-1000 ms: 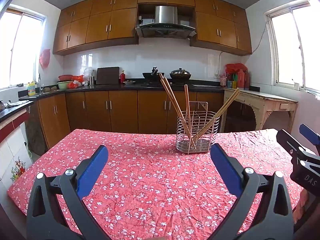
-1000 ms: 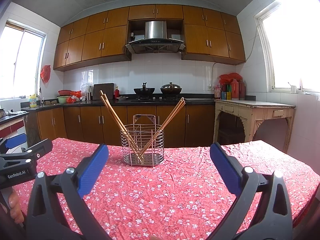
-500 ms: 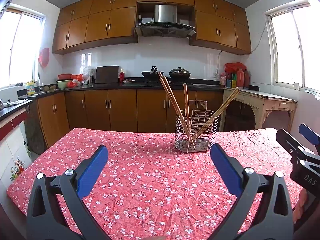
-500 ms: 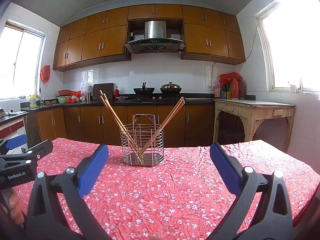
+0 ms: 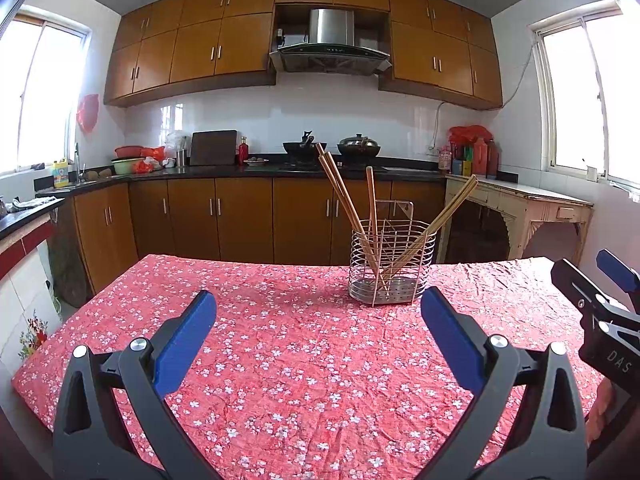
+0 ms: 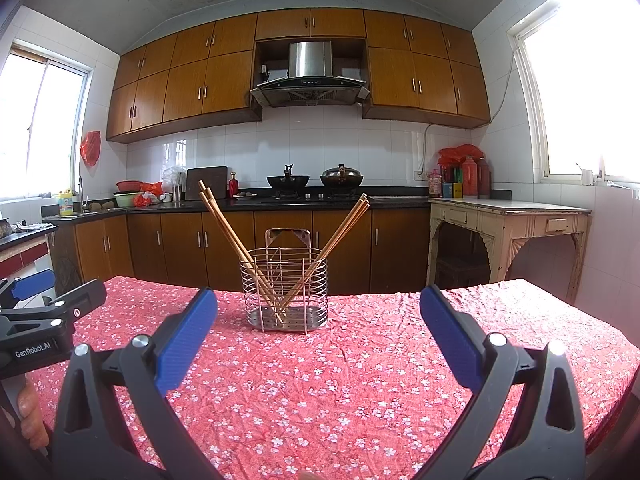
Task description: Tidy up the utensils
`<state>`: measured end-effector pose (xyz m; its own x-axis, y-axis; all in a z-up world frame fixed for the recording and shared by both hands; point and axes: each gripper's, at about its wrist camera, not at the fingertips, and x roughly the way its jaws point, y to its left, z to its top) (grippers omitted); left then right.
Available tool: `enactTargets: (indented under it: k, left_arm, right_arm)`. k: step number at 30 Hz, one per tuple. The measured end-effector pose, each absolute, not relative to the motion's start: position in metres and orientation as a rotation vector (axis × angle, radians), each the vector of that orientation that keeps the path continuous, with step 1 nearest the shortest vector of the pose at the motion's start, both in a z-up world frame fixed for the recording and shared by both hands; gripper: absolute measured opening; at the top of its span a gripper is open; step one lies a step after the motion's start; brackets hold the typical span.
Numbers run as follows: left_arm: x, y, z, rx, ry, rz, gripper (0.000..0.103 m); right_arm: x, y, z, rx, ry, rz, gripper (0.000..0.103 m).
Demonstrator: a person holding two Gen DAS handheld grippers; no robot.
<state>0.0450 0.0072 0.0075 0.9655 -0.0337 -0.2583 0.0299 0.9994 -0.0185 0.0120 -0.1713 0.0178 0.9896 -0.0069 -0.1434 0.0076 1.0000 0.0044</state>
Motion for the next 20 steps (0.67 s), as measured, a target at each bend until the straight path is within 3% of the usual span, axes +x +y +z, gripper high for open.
enactTargets:
  k: [20]
  left_arm:
    - [0.0439, 0.0077, 0.0078, -0.017, 0.262, -0.03, 0.101]
  right_arm:
    - [0.0123, -0.1715, 0.0184, 0.006, 0.143, -0.007, 0.099]
